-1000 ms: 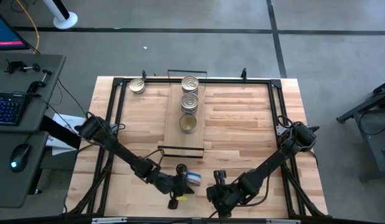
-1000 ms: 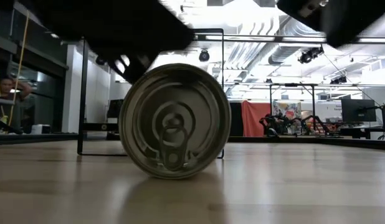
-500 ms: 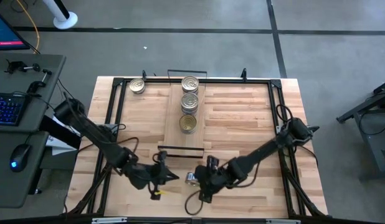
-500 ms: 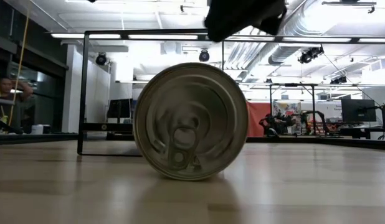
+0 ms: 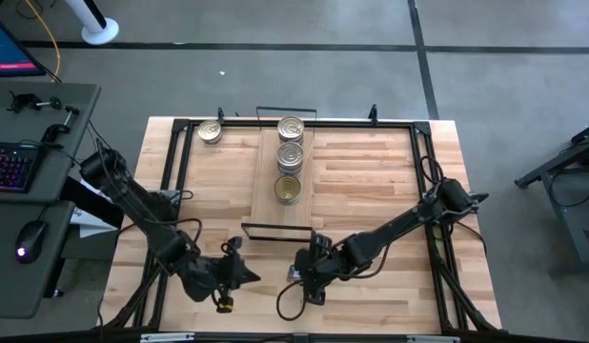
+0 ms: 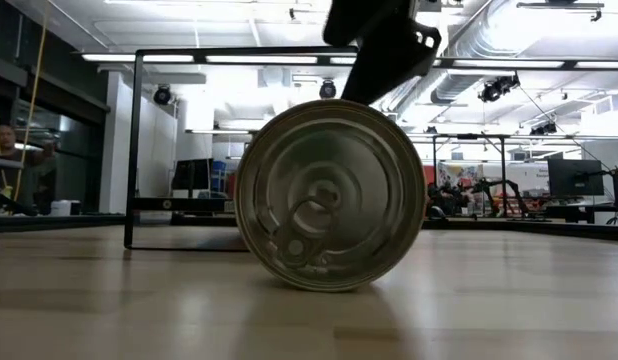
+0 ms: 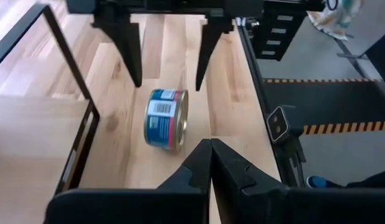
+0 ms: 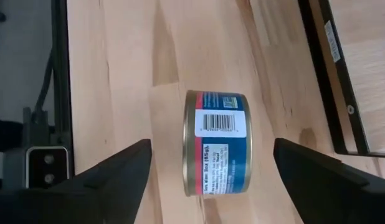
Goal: Stack canned seafood by type on shelf
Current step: Stack the blue pink tuna can on top of the other blue pink tuna cans on the shelf
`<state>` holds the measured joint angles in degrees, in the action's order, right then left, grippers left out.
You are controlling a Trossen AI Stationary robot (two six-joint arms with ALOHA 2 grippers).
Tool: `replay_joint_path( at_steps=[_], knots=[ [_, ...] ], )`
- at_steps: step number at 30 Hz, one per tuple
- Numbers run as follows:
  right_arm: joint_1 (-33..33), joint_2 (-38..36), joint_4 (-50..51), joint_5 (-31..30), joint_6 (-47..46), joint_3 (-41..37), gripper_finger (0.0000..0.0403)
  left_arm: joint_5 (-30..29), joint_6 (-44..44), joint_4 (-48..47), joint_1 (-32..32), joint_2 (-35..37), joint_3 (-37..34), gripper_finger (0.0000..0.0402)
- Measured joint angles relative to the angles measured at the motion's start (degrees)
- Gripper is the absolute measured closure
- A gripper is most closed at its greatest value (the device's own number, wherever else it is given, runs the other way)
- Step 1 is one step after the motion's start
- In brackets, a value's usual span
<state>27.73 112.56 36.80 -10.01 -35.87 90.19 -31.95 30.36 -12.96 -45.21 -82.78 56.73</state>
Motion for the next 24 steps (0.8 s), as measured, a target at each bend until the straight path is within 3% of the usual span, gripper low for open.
replay_joint_path(
  at_steps=[17, 24],
  knots=[
    [-0.35, 5.64, -0.37, 1.07, 0.4, -0.02, 0.0072, -2.03, 5.67, -0.98, -1.22, -0.24, -0.02, 0.0402],
    [-0.33, 6.82, -0.62, 0.84, 1.39, -0.02, 0.0104, -0.81, 6.11, -2.98, -3.86, 0.08, -0.05, 0.0401]
  ],
)
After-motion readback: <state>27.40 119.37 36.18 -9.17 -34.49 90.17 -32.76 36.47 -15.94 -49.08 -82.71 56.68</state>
